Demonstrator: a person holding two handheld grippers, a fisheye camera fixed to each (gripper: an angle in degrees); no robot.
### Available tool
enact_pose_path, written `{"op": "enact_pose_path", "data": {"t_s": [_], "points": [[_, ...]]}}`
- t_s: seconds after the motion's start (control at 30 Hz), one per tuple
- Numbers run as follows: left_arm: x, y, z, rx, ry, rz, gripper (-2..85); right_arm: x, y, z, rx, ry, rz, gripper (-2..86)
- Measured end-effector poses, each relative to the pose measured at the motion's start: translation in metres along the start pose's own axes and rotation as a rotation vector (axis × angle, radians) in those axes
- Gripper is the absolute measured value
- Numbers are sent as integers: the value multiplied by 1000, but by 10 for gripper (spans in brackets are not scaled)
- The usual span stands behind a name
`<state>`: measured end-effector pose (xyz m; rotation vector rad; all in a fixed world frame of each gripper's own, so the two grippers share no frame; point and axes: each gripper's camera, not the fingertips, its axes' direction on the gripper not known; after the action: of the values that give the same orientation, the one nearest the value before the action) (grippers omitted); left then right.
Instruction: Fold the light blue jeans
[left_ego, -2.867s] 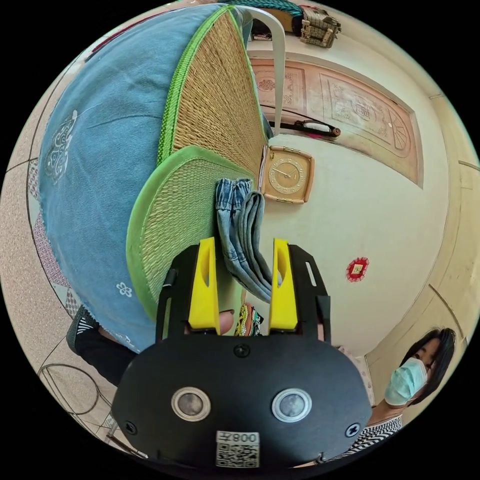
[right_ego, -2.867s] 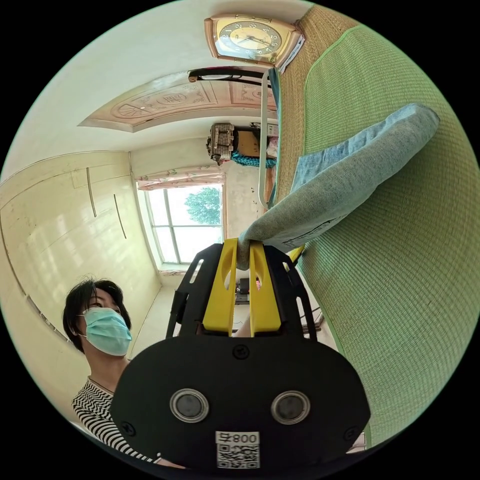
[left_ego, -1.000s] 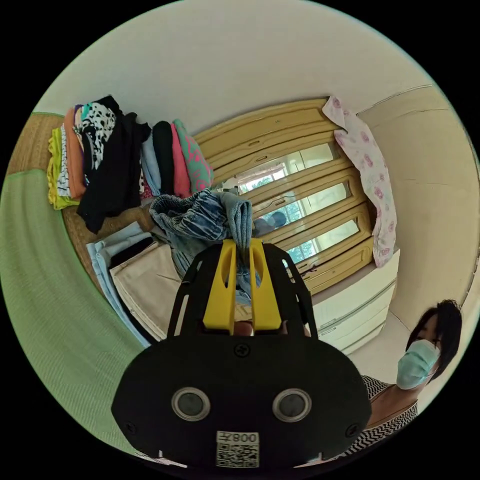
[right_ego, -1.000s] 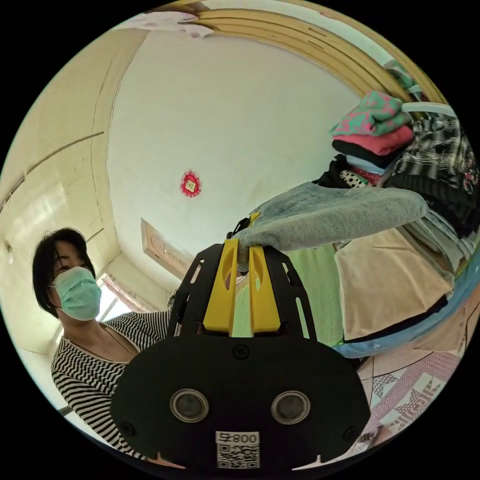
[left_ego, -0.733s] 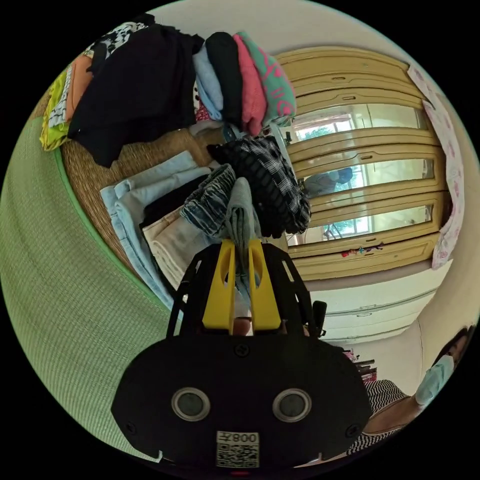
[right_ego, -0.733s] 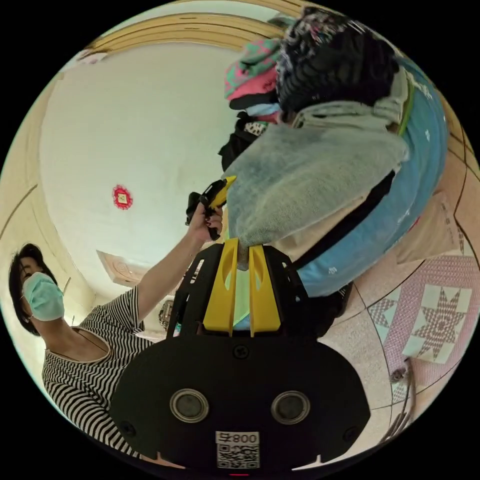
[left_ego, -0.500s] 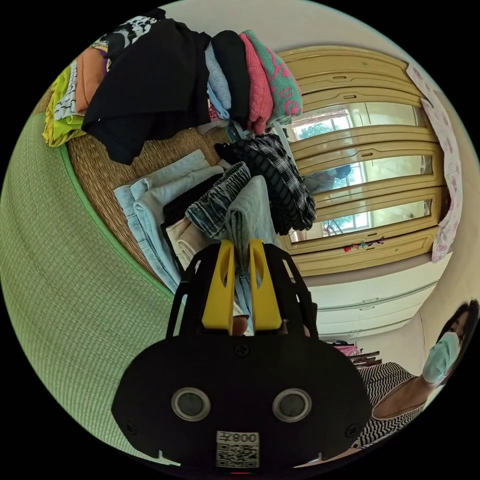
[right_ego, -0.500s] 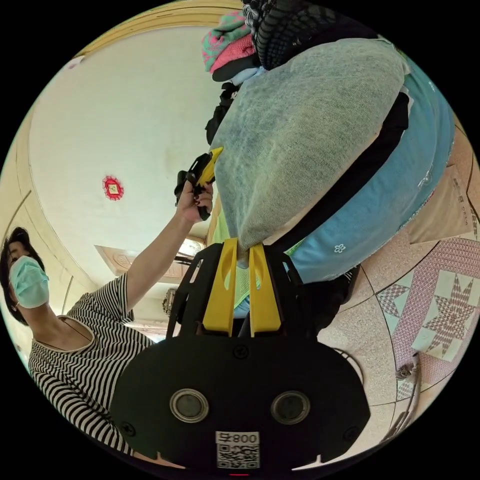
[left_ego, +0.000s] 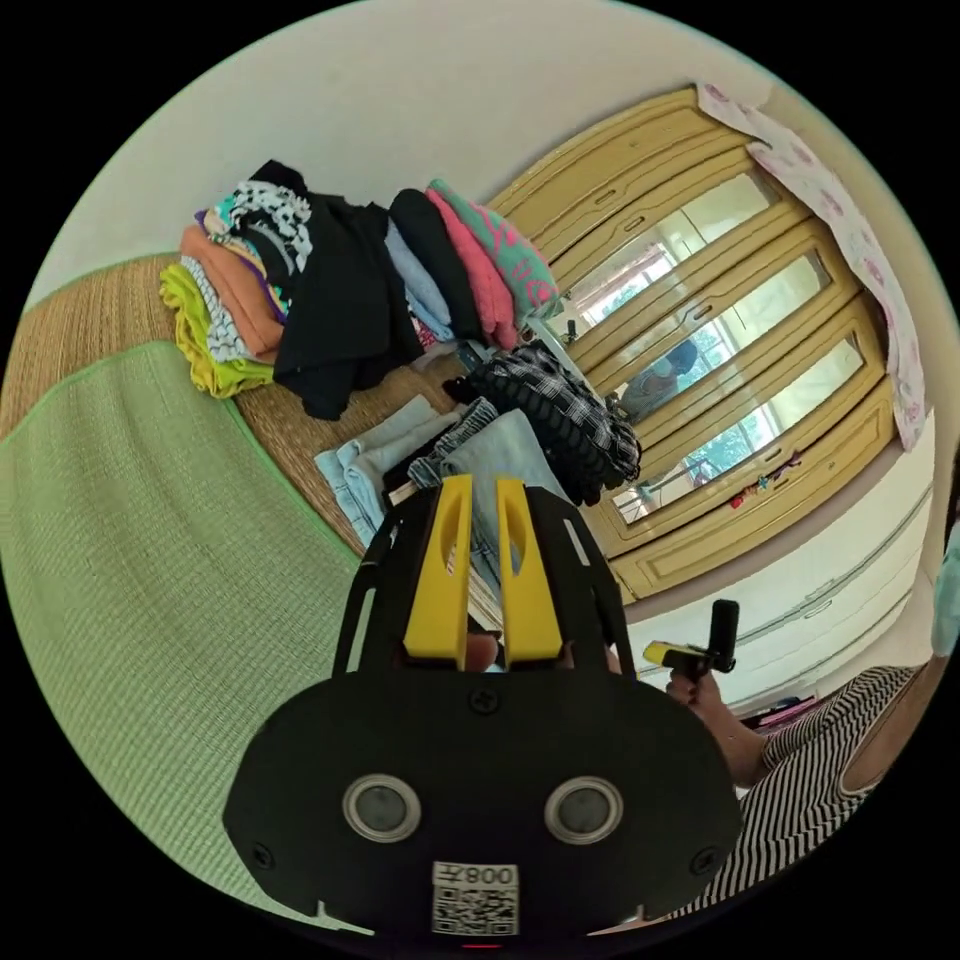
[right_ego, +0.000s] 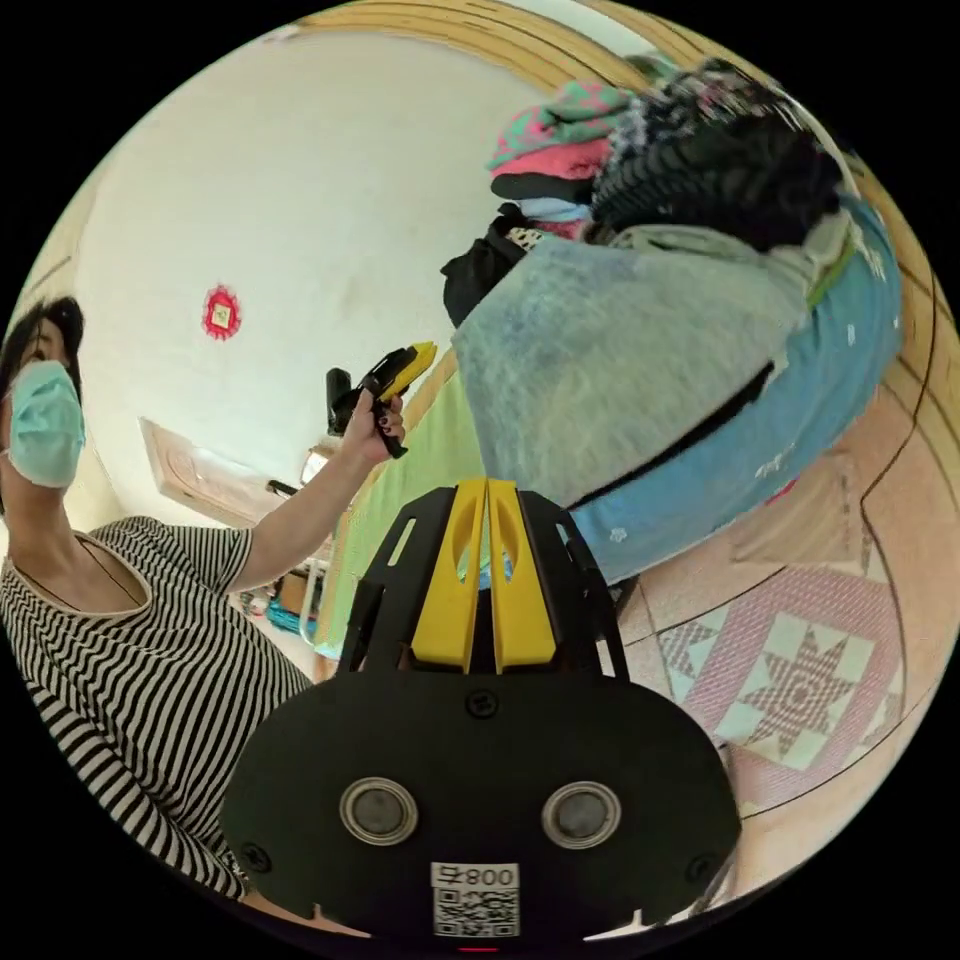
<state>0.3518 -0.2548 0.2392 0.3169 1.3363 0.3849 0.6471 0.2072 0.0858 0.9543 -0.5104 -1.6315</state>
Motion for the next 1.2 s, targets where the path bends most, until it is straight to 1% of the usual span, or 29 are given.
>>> {"op": "enact_pose_path", "data": {"t_s": [0.03, 0.1, 0.17, 0.23, 0.3, 0.37, 0.5, 0.6, 0.7, 0.8, 0.87, 0.93, 1.0, 1.03, 1.07, 1.1, 1.17, 1.2], "points": [[14, 1, 12, -4, -16, 63, 25, -8, -19, 5, 7, 34, -32, 1], [31, -1, 38, -57, -91, 158, 14, -31, -95, 43, 18, 203, -140, 1], [38, -1, 81, -150, -270, 204, 7, -37, -147, 84, 16, 320, -150, 1], [29, -1, 109, -216, -353, 216, 4, -40, -190, 129, 3, 364, -161, 1], [15, 1, 123, -227, -351, 199, 3, -39, -234, 189, -61, 397, -139, 0], [-2, 4, 134, -207, -358, 185, 1, -42, -253, 224, -91, 435, -159, 0], [-25, 3, 148, -177, -366, 168, 0, -55, -282, 267, -109, 456, -184, 0], [-37, 2, 157, -159, -400, 189, 0, -57, -300, 286, -123, 427, -154, 0], [-45, 2, 161, -163, -399, 181, 0, -69, -307, 297, -125, 444, -163, 1], [-51, 1, 155, -188, -334, 158, 1, -77, -310, 291, -131, 396, -162, 1], [-44, 8, 140, -148, -283, 189, 1, -80, -312, 277, -131, 336, -148, 1], [-37, 16, 132, -109, -258, 229, 1, -91, -307, 259, -103, 308, -175, 1], [-37, 21, 135, -121, -287, 239, 1, -104, -292, 242, -72, 346, -192, 1], [-42, 22, 145, -179, -337, 230, 1, -106, -288, 243, -79, 349, -200, 1], [-52, 23, 157, -248, -340, 217, 0, -108, -283, 248, -120, 361, -215, 1], [-56, 24, 157, -251, -327, 204, 0, -111, -278, 251, -159, 375, -215, 1], [-63, 25, 141, -188, -256, 150, 0, -126, -261, 241, -148, 332, -239, 1], [-62, 26, 136, -176, -254, 149, 0, -140, -244, 230, -130, 289, -260, 1]]}}
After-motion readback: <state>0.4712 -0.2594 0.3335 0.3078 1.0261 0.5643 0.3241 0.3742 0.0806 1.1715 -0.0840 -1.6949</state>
